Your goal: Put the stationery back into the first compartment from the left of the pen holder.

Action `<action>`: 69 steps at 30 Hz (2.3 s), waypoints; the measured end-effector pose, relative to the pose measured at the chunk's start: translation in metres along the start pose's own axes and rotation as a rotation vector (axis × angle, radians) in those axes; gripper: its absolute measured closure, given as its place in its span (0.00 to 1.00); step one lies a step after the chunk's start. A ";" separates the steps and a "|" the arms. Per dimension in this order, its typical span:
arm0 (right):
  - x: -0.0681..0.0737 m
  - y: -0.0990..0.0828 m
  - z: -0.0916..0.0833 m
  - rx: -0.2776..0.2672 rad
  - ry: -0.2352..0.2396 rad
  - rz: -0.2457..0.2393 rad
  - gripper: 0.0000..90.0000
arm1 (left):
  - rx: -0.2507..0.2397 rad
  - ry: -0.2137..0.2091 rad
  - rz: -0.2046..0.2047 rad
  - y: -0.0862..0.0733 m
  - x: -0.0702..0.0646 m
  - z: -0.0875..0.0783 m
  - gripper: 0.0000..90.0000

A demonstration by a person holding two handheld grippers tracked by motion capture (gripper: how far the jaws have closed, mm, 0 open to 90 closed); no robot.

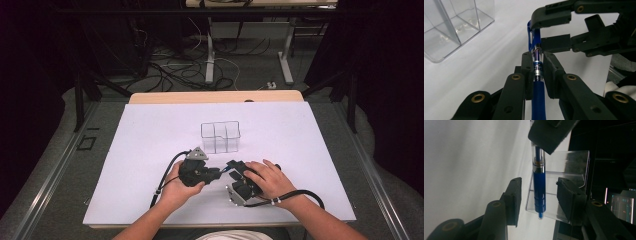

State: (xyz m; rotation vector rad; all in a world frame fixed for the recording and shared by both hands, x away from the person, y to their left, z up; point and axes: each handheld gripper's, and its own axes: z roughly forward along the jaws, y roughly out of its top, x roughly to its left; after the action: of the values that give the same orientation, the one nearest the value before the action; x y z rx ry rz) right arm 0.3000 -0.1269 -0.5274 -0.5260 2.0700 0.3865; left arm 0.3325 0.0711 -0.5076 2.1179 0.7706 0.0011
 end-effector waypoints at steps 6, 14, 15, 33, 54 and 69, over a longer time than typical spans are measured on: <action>0.001 0.000 0.000 0.005 0.004 -0.011 0.68 | -0.001 -0.014 0.006 0.003 -0.006 0.003 0.88; 0.001 0.000 -0.001 0.017 -0.005 -0.048 0.75 | -0.002 -0.030 0.012 0.005 -0.010 0.004 0.88; 0.001 0.000 -0.001 0.016 -0.008 -0.048 0.76 | -0.002 -0.032 0.015 0.005 -0.010 0.004 0.88; 0.004 0.003 -0.001 0.024 -0.006 -0.082 0.88 | -0.006 -0.043 0.026 0.006 -0.013 0.005 0.88; 0.002 -0.002 0.000 0.053 0.007 -0.053 0.88 | -0.064 0.012 -0.016 0.005 -0.003 -0.007 0.70; 0.001 -0.004 0.000 0.045 -0.012 -0.029 0.88 | -0.116 0.152 -0.064 -0.002 0.021 -0.020 0.52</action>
State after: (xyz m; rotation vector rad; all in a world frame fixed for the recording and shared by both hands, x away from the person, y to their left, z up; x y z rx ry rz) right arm 0.3015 -0.1308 -0.5280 -0.5248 2.0528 0.3244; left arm 0.3429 0.0977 -0.5016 1.9988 0.9063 0.1698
